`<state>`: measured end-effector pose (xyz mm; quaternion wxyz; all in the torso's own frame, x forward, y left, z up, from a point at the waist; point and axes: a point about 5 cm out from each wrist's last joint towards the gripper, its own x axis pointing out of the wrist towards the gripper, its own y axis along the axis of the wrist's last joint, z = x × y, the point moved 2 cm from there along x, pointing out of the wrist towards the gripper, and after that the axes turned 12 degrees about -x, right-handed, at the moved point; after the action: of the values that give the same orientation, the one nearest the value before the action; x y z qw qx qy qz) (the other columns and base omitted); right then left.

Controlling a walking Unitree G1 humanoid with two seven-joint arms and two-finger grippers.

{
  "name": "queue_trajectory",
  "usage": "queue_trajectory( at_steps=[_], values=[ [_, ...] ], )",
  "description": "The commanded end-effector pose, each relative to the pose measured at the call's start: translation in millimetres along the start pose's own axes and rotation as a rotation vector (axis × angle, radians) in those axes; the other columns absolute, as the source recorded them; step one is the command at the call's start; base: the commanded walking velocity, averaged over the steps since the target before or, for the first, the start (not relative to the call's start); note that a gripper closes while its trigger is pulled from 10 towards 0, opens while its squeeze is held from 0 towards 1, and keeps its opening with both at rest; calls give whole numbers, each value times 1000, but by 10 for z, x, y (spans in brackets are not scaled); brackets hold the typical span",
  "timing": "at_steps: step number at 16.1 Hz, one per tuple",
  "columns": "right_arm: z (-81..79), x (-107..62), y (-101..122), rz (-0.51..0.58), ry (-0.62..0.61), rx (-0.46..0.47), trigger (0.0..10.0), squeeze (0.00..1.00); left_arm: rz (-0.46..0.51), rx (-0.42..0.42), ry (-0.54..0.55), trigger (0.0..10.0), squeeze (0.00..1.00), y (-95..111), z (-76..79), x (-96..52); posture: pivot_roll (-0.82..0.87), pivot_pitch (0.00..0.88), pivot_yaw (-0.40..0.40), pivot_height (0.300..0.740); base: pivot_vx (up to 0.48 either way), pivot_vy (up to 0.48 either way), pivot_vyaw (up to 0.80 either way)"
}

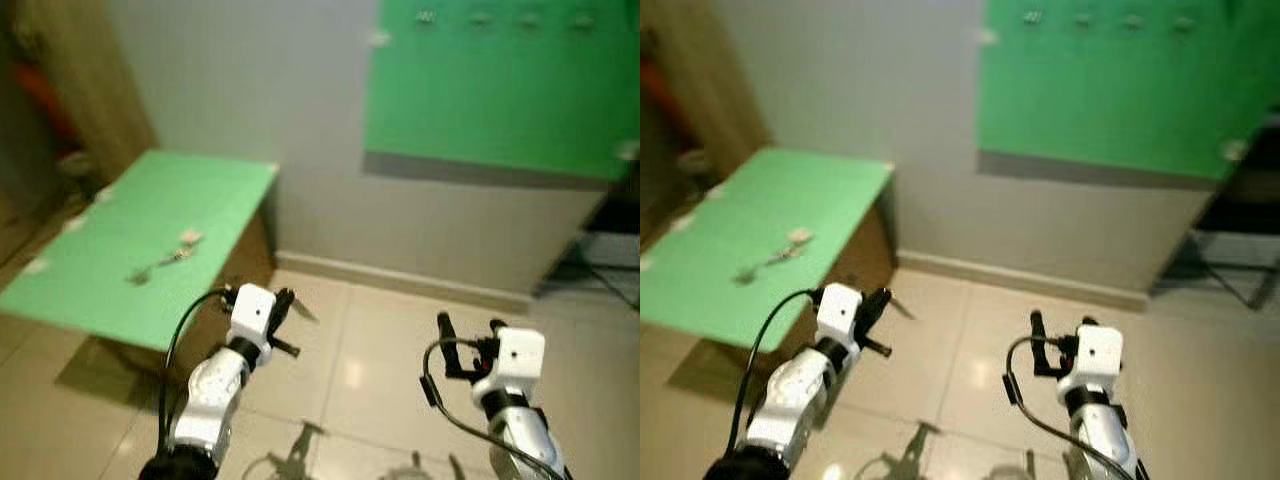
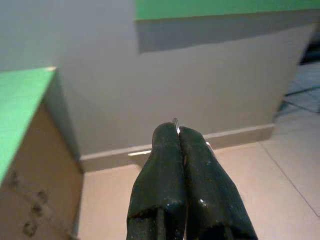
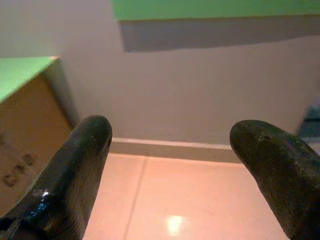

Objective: Hang keys on a hook

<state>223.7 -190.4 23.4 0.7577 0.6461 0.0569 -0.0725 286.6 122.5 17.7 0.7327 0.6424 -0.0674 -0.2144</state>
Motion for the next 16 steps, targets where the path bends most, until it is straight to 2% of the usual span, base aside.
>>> queue_trajectory(
  at_steps=[1, 3, 7, 11, 14, 16],
  values=[
    [-5, 25, -5, 3, 3, -2, 10000, 0, -23, 9, -8, 0, 0, -40, -33, -10, -187, 0, 76, 740, 0, 0, -650],
    [3, 45, -73, -7, 8, -9, 10000, 0, -40, 10, -42, 0, 0, -85, -44, -12, -193, 0, 81, 740, 0, 0, -663],
    [-32, 75, -108, -3, 24, -20, 10000, 0, -67, 2, -63, 0, 0, -116, -41, 81, -196, 0, 87, 740, 270, 373, -689],
    [-63, 122, -59, 20, 22, -29, 10000, 0, 83, 64, -172, 0, 0, 329, 196, 288, -215, 0, 99, 740, 308, 369, -694],
    [-64, 122, -35, 30, 11, -32, 10000, 0, 137, 82, -216, 0, 0, 532, 320, 364, -219, 0, 105, 740, 354, 324, -694],
    [-64, 107, -25, 35, -3, -43, 10000, 0, 147, 75, -224, 0, 0, 595, 354, 361, -221, 0, 108, 740, 379, 294, -694]
  ],
)
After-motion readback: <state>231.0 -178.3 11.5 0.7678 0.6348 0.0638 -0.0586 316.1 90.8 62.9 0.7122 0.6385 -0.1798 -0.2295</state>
